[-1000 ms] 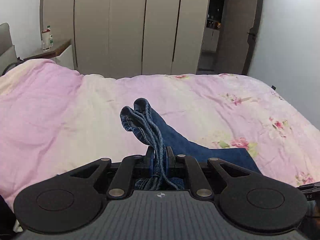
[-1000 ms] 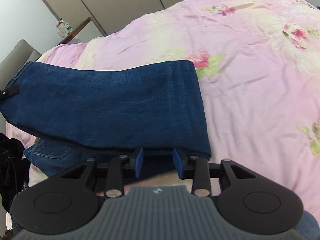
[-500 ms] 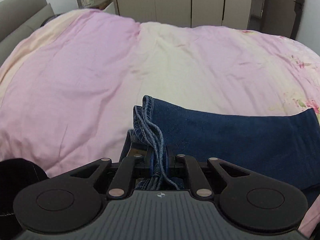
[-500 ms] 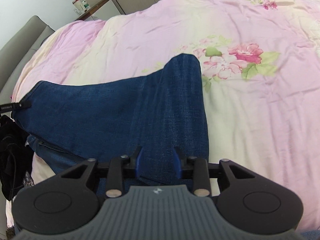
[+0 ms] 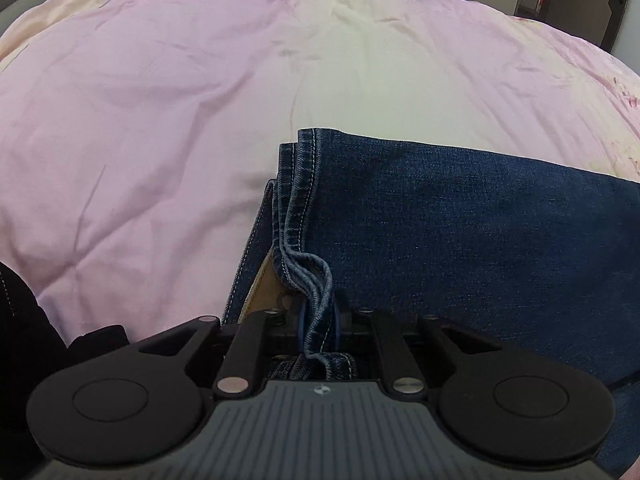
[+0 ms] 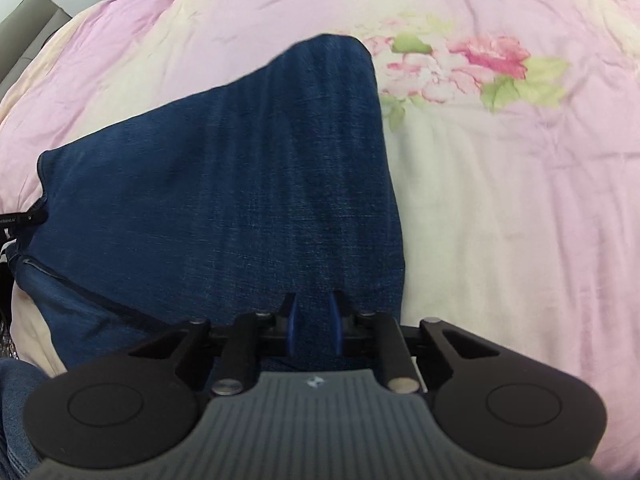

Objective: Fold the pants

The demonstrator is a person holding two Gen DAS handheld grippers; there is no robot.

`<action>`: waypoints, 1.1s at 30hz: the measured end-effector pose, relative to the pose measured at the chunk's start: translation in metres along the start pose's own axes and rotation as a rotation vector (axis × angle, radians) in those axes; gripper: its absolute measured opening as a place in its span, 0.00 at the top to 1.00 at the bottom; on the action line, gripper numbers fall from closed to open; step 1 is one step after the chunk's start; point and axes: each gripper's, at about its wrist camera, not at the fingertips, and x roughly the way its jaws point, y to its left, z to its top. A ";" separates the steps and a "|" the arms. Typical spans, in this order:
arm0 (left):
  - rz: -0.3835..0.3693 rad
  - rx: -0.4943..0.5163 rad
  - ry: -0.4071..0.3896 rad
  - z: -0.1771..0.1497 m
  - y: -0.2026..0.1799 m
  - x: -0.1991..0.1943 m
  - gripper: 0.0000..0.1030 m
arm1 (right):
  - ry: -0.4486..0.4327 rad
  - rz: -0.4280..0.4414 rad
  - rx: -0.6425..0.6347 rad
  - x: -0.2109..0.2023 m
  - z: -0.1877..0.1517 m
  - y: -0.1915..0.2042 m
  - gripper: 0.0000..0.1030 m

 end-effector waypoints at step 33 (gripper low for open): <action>0.042 -0.015 -0.059 0.046 -0.020 0.007 0.77 | -0.135 -0.049 -0.139 0.008 0.111 0.024 0.97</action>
